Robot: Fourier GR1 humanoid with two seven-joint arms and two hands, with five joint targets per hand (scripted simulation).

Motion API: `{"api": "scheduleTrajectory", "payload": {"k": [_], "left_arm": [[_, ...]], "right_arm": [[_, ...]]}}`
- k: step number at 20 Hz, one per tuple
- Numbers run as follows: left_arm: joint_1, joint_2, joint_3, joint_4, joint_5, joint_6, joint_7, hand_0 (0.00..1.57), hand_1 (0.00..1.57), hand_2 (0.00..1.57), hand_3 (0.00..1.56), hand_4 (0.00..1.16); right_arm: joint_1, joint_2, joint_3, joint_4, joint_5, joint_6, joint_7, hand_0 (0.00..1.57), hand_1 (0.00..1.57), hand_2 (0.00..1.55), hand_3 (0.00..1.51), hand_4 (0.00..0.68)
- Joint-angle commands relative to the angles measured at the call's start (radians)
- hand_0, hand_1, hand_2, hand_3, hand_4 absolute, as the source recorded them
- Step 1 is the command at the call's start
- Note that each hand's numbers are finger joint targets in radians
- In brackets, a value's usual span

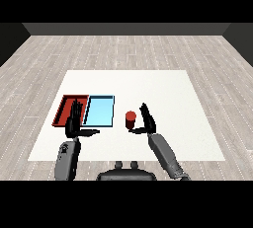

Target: Pick the red can and put it in the red box

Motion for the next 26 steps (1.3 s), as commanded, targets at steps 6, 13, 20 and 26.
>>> {"api": "scheduleTrajectory", "payload": {"k": [6,13,20,26], "left_arm": [[0.007,0.000,-0.002,0.028,-0.013,-0.011,-0.042,0.00,0.00,0.00,0.00,0.00],[-0.065,-0.004,0.008,0.063,-0.010,0.012,-0.017,0.00,0.00,0.00,0.00,0.00],[-0.071,0.013,0.009,0.015,-0.003,0.008,0.048,0.00,0.00,0.00,0.00,0.00],[0.044,-0.017,-0.028,-0.024,-0.039,0.018,-0.030,0.00,0.00,0.00,0.00,0.00]], "right_arm": [[-0.093,0.000,0.098,0.116,-0.121,-0.099,-0.071,0.00,0.00,0.00,0.00,0.000],[-0.154,0.000,0.118,0.181,-0.175,-0.082,-0.076,0.00,0.00,0.00,0.00,0.000],[-0.115,0.000,0.147,0.114,-0.178,-0.076,-0.061,0.00,0.00,0.00,0.00,0.000],[-0.196,0.000,0.297,0.163,-0.351,-0.160,-0.088,0.00,0.00,0.00,0.00,0.000]]}}
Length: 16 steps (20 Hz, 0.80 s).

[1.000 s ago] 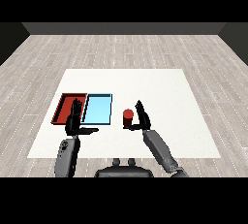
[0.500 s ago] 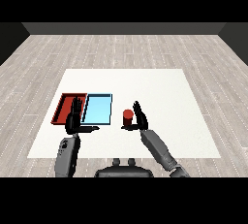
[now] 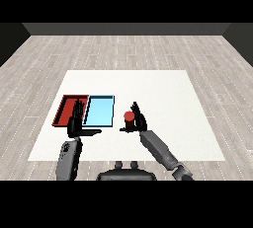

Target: Pick the red can and put it in the red box

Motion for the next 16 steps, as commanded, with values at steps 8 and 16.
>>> {"api": "scheduleTrajectory", "payload": {"k": [8,16], "left_arm": [[0.027,0.003,0.010,0.011,0.027,-0.028,-0.022,0.00,0.00,0.00,0.00,0.00],[0.015,0.014,0.025,0.025,0.015,-0.024,-0.045,0.00,0.00,0.00,0.00,0.00]], "right_arm": [[-0.049,0.000,0.004,0.036,-0.024,0.003,0.019,0.00,0.00,0.00,0.00,0.000],[-0.030,-0.023,0.001,0.041,-0.042,-0.104,0.080,0.00,0.00,0.00,0.00,0.000]]}}
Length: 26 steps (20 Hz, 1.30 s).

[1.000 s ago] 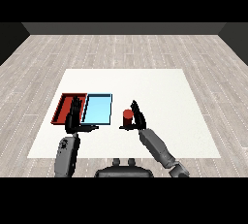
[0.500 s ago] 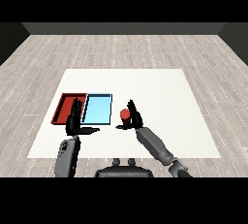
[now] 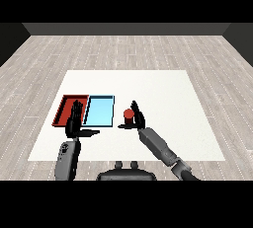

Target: Pick the red can and put it in the red box

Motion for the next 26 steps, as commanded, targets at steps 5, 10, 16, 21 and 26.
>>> {"api": "scheduleTrajectory", "payload": {"k": [5,10,16,21,26], "left_arm": [[-0.062,-0.011,-0.001,0.056,-0.023,0.027,0.007,0.00,0.00,0.00,0.00,0.00],[-0.010,-0.009,-0.009,0.010,-0.022,0.022,0.002,0.00,0.00,0.00,0.00,0.00],[0.029,-0.005,-0.017,-0.103,-0.012,0.025,0.057,0.00,0.00,0.00,0.00,0.00],[-0.039,-0.004,-0.003,0.041,-0.030,0.025,-0.007,0.00,0.00,0.00,0.00,0.00],[-0.032,-0.015,-0.028,0.032,-0.057,0.037,-0.018,0.00,0.00,0.00,0.00,0.00]], "right_arm": [[-0.021,0.005,0.009,0.004,0.049,-0.187,0.118,1.57,1.57,1.50,1.45,0.574],[-0.025,-0.004,-0.035,0.049,0.104,-0.154,0.162,1.57,1.57,1.49,1.43,0.570],[-0.069,0.000,-0.030,0.010,0.108,-0.206,0.237,1.57,1.57,1.49,1.43,0.577],[-0.044,0.005,0.034,0.014,0.043,-0.249,0.150,1.57,1.57,1.49,1.43,0.582],[-0.016,-0.010,-0.005,-0.173,0.183,-0.299,0.248,1.57,1.57,1.48,1.41,0.590]]}}
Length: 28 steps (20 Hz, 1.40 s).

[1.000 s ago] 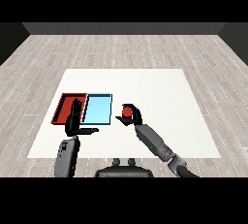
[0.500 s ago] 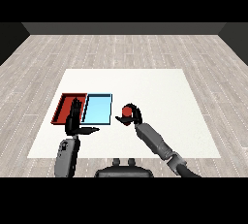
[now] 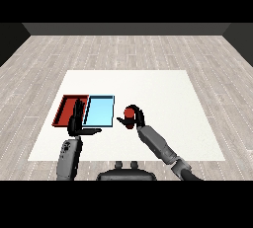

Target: Pick the red can and put it in the red box

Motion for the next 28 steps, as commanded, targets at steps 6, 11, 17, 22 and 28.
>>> {"api": "scheduleTrajectory", "payload": {"k": [6,11,17,22,28], "left_arm": [[0.037,-0.013,-0.040,-0.033,-0.033,0.001,-0.021,0.00,0.00,0.00,0.00,0.00],[-0.004,-0.029,-0.086,-0.092,-0.040,0.008,0.097,0.00,0.00,0.00,0.00,0.00],[-0.036,-0.032,-0.163,-0.063,0.024,-0.076,0.141,0.00,0.00,0.00,0.00,0.00],[-0.024,-0.053,-0.246,-0.139,-0.018,-0.013,0.221,0.00,0.00,0.00,0.00,0.00],[-0.037,-0.053,-0.360,-0.131,-0.046,0.067,0.236,0.00,0.00,0.00,0.00,0.00]], "right_arm": [[0.068,-0.085,-0.048,-0.268,0.140,-0.024,0.095,1.57,1.57,1.47,1.40,0.601],[0.110,-0.150,-0.002,-0.539,0.218,-0.122,0.225,1.57,1.57,1.47,1.40,0.610],[0.118,-0.182,-0.061,-0.629,0.253,-0.094,0.221,1.56,1.56,1.46,1.41,0.611],[0.060,-0.149,-0.141,-0.610,0.313,-0.047,0.281,1.56,1.56,1.46,1.41,0.611],[0.093,-0.079,-0.158,-0.635,0.370,0.000,0.234,1.57,1.57,1.46,1.40,0.636]]}}
